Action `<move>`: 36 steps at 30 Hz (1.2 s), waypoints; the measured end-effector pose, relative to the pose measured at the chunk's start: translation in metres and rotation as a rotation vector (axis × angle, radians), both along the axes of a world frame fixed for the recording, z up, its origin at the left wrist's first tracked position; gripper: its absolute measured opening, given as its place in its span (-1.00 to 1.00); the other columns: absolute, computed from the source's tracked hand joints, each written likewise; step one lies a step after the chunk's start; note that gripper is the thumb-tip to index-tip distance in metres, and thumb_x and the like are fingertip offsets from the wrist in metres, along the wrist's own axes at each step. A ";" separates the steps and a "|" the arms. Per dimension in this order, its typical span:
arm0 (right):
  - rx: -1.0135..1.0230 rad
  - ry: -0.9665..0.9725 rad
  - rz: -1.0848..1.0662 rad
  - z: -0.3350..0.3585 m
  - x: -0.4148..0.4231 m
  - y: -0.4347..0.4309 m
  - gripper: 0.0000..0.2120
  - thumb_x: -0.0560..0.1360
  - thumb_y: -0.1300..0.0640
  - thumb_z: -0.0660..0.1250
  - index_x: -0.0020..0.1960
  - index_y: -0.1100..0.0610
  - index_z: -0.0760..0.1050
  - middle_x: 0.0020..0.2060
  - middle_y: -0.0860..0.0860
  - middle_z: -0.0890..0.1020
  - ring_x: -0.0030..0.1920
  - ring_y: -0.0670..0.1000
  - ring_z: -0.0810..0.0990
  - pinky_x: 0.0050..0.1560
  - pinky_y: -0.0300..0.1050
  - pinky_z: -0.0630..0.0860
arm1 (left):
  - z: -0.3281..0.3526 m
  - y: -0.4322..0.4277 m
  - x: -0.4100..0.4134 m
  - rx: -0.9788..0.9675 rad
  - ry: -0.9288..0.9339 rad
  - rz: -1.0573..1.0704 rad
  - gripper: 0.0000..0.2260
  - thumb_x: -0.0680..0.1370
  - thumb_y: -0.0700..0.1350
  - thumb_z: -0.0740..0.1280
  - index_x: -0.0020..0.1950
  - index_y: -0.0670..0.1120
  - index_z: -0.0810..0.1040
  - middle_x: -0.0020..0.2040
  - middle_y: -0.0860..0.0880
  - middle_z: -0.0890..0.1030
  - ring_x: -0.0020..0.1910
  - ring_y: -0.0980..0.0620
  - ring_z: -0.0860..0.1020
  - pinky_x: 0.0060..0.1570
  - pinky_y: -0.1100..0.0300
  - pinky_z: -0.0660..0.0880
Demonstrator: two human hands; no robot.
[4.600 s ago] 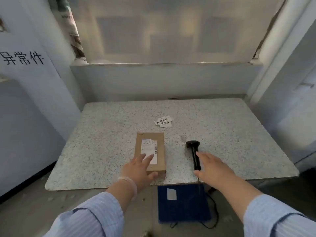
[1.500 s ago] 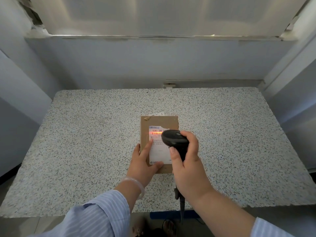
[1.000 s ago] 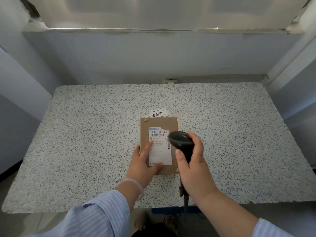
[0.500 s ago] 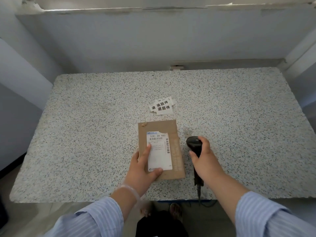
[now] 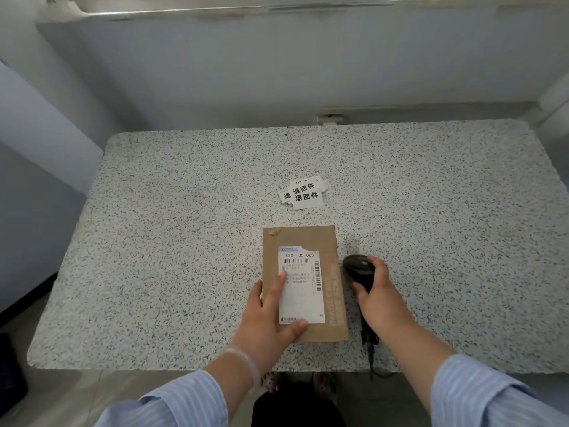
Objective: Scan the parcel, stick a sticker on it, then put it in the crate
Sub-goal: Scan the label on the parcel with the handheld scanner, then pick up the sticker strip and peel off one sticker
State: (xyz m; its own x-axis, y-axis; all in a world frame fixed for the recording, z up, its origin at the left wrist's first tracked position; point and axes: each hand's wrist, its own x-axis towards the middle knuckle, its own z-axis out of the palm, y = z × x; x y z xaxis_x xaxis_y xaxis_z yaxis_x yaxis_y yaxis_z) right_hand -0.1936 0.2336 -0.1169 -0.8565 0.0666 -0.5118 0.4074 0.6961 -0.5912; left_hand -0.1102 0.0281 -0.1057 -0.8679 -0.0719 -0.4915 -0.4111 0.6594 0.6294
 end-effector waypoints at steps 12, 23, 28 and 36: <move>0.299 0.158 0.072 0.033 -0.031 0.003 -0.39 0.52 -0.23 0.19 0.47 0.00 0.19 0.38 0.06 0.39 0.34 0.12 0.41 0.25 0.12 0.44 | 0.020 -0.029 -0.053 0.005 0.024 0.155 -0.22 0.41 0.37 0.11 0.54 0.23 -0.15 0.58 0.06 -0.07 0.55 -0.07 -0.01 0.46 -0.17 0.13; 0.061 0.093 0.261 0.015 -0.155 -0.054 -0.66 0.62 0.10 0.15 0.38 0.04 0.43 0.35 0.02 0.49 0.27 0.03 0.50 0.22 -0.12 0.38 | -0.001 -0.053 -0.205 0.021 0.029 0.088 -0.62 0.60 0.02 0.24 0.41 0.02 0.42 0.32 0.04 0.54 0.20 0.07 0.51 0.17 0.23 0.35; 0.032 0.090 0.264 -0.011 -0.177 -0.072 -0.60 0.60 0.11 0.20 0.43 0.04 0.37 0.38 0.05 0.43 0.09 -0.03 0.54 0.05 -0.23 0.45 | -0.026 -0.047 -0.230 -0.019 0.011 -0.007 -0.63 0.58 0.00 0.26 0.39 0.05 0.43 0.22 0.08 0.59 -0.09 0.13 0.56 -0.14 0.31 0.44; 0.190 0.151 0.332 -0.044 -0.197 -0.078 -0.54 0.49 0.00 0.36 0.38 -0.04 0.39 0.27 0.05 0.40 0.23 0.07 0.45 0.29 0.04 0.44 | -0.048 -0.042 -0.261 -0.073 0.033 -0.059 -0.63 0.53 -0.04 0.36 0.34 0.05 0.46 -0.04 0.07 0.59 -0.22 0.12 0.58 -0.29 0.28 0.50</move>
State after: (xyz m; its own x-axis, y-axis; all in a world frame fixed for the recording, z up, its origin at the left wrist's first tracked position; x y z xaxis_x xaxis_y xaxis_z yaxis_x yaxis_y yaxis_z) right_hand -0.3911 0.1556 -0.1607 -0.9119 -0.1446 -0.3842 0.0609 0.8779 -0.4750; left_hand -0.3710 -0.0141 -0.1536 -0.8871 -0.0554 -0.4582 -0.3506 0.7266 0.5909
